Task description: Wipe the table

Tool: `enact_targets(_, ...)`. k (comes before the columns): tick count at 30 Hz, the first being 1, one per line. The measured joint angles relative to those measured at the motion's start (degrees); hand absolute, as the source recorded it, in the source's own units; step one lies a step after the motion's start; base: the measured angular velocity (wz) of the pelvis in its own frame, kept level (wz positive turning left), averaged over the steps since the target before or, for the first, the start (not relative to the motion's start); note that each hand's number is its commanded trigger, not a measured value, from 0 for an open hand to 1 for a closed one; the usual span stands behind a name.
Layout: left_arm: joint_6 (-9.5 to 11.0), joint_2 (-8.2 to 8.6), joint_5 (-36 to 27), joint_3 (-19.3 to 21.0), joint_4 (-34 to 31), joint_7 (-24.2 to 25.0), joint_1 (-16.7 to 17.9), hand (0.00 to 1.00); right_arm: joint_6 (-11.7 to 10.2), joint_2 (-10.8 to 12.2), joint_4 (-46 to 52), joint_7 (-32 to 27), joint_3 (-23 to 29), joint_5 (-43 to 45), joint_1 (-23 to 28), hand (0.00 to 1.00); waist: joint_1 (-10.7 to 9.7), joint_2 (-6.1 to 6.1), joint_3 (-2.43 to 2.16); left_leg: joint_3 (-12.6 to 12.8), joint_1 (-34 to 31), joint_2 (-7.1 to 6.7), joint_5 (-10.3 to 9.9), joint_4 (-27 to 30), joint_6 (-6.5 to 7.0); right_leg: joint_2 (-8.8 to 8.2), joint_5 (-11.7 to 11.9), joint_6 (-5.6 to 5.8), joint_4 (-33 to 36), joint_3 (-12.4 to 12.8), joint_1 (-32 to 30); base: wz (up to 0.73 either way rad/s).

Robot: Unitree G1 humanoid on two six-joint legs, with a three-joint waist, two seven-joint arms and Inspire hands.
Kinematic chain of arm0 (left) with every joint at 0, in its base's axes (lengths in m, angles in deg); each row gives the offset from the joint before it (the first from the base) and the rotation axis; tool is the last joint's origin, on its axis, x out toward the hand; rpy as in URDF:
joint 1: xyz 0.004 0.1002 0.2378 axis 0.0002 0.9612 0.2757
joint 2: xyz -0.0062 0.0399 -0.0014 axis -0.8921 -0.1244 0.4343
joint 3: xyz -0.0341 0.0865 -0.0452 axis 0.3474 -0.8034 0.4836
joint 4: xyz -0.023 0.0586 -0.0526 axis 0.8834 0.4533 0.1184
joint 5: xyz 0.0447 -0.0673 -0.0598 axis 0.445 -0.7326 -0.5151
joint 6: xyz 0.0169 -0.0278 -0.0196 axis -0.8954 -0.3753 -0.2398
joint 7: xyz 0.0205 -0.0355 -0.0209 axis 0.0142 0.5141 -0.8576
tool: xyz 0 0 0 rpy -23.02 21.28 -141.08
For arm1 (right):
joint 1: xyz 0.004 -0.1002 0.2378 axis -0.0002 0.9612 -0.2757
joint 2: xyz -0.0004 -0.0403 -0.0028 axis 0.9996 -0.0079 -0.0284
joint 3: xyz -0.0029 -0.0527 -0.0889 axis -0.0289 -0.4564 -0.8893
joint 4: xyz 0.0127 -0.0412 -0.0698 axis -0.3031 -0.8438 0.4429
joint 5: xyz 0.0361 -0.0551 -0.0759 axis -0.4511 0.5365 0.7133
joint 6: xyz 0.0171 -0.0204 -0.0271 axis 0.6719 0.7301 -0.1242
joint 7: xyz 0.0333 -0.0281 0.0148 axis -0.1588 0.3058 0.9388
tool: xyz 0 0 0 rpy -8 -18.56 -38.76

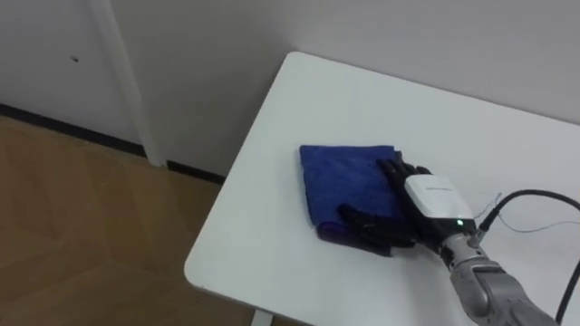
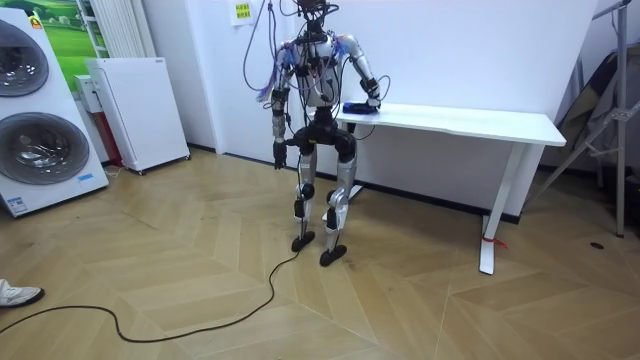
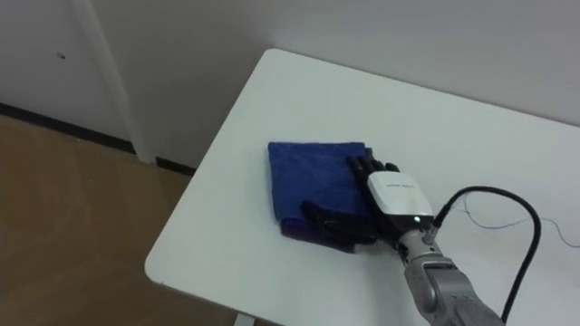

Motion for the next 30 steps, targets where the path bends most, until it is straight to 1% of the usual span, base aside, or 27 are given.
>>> enact_targets(2, 0.0, 0.0, -0.01, -0.04, -0.01, -0.14, 0.0, 0.0, -0.16, 0.0, -1.01, -0.92, 0.0, 0.0, -0.33, 0.0, 0.0, 0.18, 0.12, 0.02, -0.09, -0.07, 0.03, 0.01, 0.05, -0.05, 0.0, 0.0, -0.12, -0.12, 0.05, 0.0)
enact_targets(3, 0.0, 0.0, -0.02, -0.05, -0.01, -0.25, 0.0, 0.0, -0.16, 0.0, -1.13, -1.05, 0.0, 0.0, -0.37, 0.52, 0.0, 0.23, 0.14, 0.04, -0.11, -0.09, 0.04, 0.01, 0.07, -0.06, 0.0, 0.0, -0.13, -0.13, 0.05, 0.03)
enact_targets(4, 0.0, 0.0, -0.02, -0.04, -0.01, -0.34, -0.01, 0.0, -0.15, 0.0, -1.41, -1.24, 0.0, 0.03, -0.47, 0.85, -0.01, 0.42, 0.21, 0.09, -0.16, -0.13, 0.06, 0.02, 0.1, -0.09, 0.0, 0.01, -0.13, -0.29, 0.06, 0.04)
enact_targets(5, 0.0, 0.0, -0.01, -0.06, -0.01, -0.34, -0.01, 0.0, -0.15, 0.0, -1.76, -1.46, 0.01, 0.07, -0.63, 1.0, -0.02, 0.63, 0.24, 0.09, -0.22, -0.16, 0.1, 0.04, 0.17, -0.13, 0.0, 0.01, -0.13, -0.5, 0.07, 0.04)
enact_targets(9, -0.02, 0.03, 0.01, -0.03, 0.23, -0.32, -0.06, 0.0, -0.01, 0.0, -2.22, -2.36, 0.47, 0.8, -1.29, 1.0, -0.06, 1.19, 0.17, 0.12, -0.39, -0.29, 0.2, 0.13, 0.32, -0.31, 0.0, 0.01, -0.1, -1.18, 0.07, 0.02)
enact_targets(13, -0.05, 0.36, 0.02, -0.01, 0.36, -0.28, -0.08, 0.0, 0.13, 0.0, -2.2, -3.18, 3.44, 1.08, -2.47, 1.0, -0.03, 1.72, 0.05, 0.06, -0.19, -0.77, 0.57, 0.15, 0.66, -0.8, -0.04, 0.09, -0.13, -1.7, 0.52, 0.07)
enact_targets(15, -0.09, 0.38, 0.02, -0.03, 0.35, -0.28, -0.04, 0.0, 0.15, 0.0, -2.47, -3.84, 4.33, 1.05, -2.79, 1.0, 0.05, 1.72, 0.05, 0.1, -0.2, -0.92, 0.69, 0.14, 0.8, -0.94, 0.04, 0.24, -0.12, -1.74, 0.59, 0.09)
enact_targets(19, -0.26, 0.37, 0.01, -0.01, 0.44, -0.33, 0.23, 0.0, 0.15, -0.01, -3.06, -6.2, 4.74, 1.02, -2.65, 1.0, 0.04, 1.67, 0.03, 0.1, -0.14, -1.09, 0.88, 0.14, 1.1, -1.1, 0.46, 0.94, -0.14, -1.81, 0.71, 0.01)
enact_targets(24, -0.43, 0.43, -0.01, -0.02, 0.61, -1.65, 0.17, 0.0, 0.09, -0.01, -4.2, -8.73, 4.69, 1.04, -2.11, 1.0, 0.1, 1.42, -0.15, 0.1, -0.14, -1.27, 1.14, 0.13, 1.51, -1.53, 0.49, 1.0, -0.1, -1.8, 0.79, 0.01)
enact_targets(25, -0.45, 0.5, -0.01, -0.02, 0.66, -1.91, 0.2, 0.0, 0.08, -0.01, -4.72, -9.28, 4.68, 1.06, -2.1, 1.0, 0.1, 1.35, -0.21, 0.12, -0.13, -1.68, 1.26, 0.14, 1.59, -1.65, 0.5, 1.03, -0.09, -1.77, 0.82, 0.0)
enact_targets(27, -0.48, 0.75, -0.02, -0.03, 0.66, -2.17, 0.2, 0.0, 0.09, -0.01, -5.3, -9.83, 5.04, 1.07, -1.95, 1.0, 0.02, 1.33, -0.22, 0.12, -0.14, -1.9, 1.41, 0.14, 1.79, -1.88, 0.5, 1.06, -0.1, -1.71, 0.86, 0.03)
enact_targets(30, -0.77, 0.73, -0.1, -0.02, 0.65, -2.23, -0.02, 0.0, 0.1, 0.01, -5.39, -10.52, 6.43, 1.07, -0.54, 1.0, -0.22, 1.38, -0.25, 0.1, -0.15, -2.0, 1.6, 0.2, 2.1, -2.18, 0.75, 1.56, -0.19, -1.71, 1.28, 0.11)
